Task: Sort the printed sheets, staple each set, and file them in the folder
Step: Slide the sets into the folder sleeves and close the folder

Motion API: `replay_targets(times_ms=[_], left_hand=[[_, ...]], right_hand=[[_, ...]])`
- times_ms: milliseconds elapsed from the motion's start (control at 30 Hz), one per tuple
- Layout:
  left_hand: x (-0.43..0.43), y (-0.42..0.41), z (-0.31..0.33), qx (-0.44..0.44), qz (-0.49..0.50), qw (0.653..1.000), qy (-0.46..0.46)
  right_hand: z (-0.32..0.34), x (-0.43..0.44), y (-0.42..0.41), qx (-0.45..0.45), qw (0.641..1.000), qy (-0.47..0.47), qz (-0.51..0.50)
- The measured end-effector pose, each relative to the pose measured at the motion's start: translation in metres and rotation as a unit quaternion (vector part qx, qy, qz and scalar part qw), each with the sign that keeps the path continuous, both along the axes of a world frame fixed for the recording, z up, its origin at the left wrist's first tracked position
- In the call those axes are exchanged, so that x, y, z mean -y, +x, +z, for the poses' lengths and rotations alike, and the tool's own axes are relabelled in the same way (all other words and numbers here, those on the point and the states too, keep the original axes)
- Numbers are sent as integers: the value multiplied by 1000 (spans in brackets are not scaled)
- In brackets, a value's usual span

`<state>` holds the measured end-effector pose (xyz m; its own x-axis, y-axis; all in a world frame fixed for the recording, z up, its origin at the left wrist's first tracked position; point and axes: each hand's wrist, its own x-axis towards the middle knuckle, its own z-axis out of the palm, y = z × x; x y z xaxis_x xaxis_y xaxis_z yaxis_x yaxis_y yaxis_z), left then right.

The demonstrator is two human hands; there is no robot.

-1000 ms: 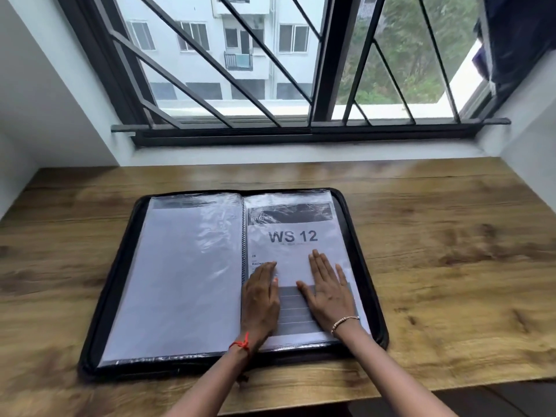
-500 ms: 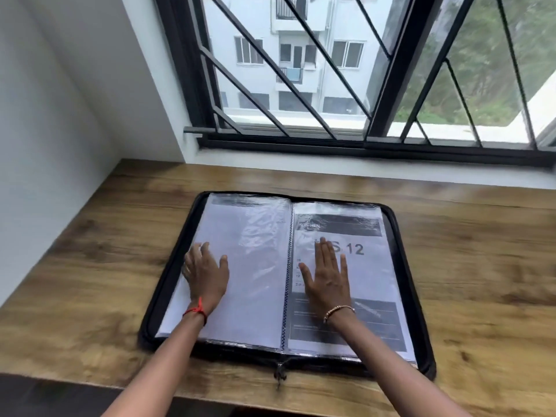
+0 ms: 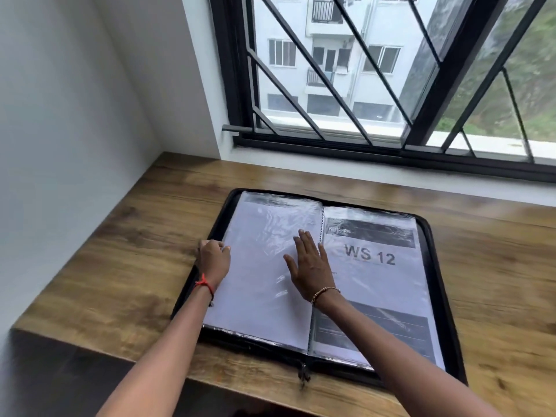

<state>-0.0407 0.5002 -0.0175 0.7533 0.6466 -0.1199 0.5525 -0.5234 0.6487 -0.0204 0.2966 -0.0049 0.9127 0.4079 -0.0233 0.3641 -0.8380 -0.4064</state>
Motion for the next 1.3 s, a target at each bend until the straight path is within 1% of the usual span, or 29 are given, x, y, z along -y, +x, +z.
replay_targets(times_ms=[100,167,200,233,267,300,333,367,433,500,533,567,667,733,800,867,933,967,1000,1033,1100,1133,1167,1200,1233,1267,1300], left_hand=[[-14,6,-5,-10,-7,1000,-26],[-18,8,1,6,-6,998,-58],[-18,8,7,19,-4,996,-86],[-18,8,13,39,-2,990,-136],[-18,9,21,64,-3,977,-205],[-20,9,30,81,-10,954,-290],[-21,8,40,89,-28,920,-381],[-21,6,50,84,-59,881,-461],[-19,3,68,65,-133,802,-578],[-11,5,81,53,-202,732,-648],[-4,7,86,49,-230,707,-667],[4,10,91,42,-257,694,-671],[37,15,106,12,-349,691,-633],[58,19,106,-7,-399,685,-609],[79,24,99,-37,-432,680,-591],[98,27,90,-68,-455,680,-571],[117,29,80,-107,-475,690,-535],[127,29,75,-122,-483,700,-511],[135,28,70,-129,-481,717,-487],[141,28,66,-125,-467,742,-464],[150,29,53,-85,-421,802,-414],[152,30,46,-54,-400,835,-374],[152,32,38,-20,-385,866,-319],[150,32,30,10,-376,891,-255],[149,32,23,29,-376,907,-189],[148,31,18,43,-381,914,-130],[147,30,11,49,-387,916,-88]], right_hand=[[2,0,2,1,1000,10,4],[4,0,4,4,1000,16,8],[5,1,5,5,1000,22,8],[6,2,6,6,1000,28,7],[7,3,8,9,999,35,6],[10,4,9,9,999,43,2],[10,4,12,15,998,57,-4],[13,5,14,21,997,70,-12],[20,8,18,38,994,94,-29],[27,13,23,41,990,126,-53],[31,15,26,40,985,149,-71],[37,19,28,27,980,175,-95],[48,36,36,22,949,267,-164],[54,53,42,-20,925,311,-219],[59,72,44,-100,882,379,-262],[67,93,40,-174,820,456,-297],[70,119,33,-210,784,480,-334],[75,130,27,-208,776,480,-351],[76,140,23,-204,760,497,-365],[69,154,23,-199,748,507,-379],[49,182,28,-211,718,523,-408],[41,189,28,-218,694,537,-427],[26,198,32,-214,687,529,-450],[20,203,30,-205,690,503,-478],[17,204,30,-186,706,465,-501],[15,203,29,-147,729,422,-519],[14,198,26,-93,761,366,-527]])
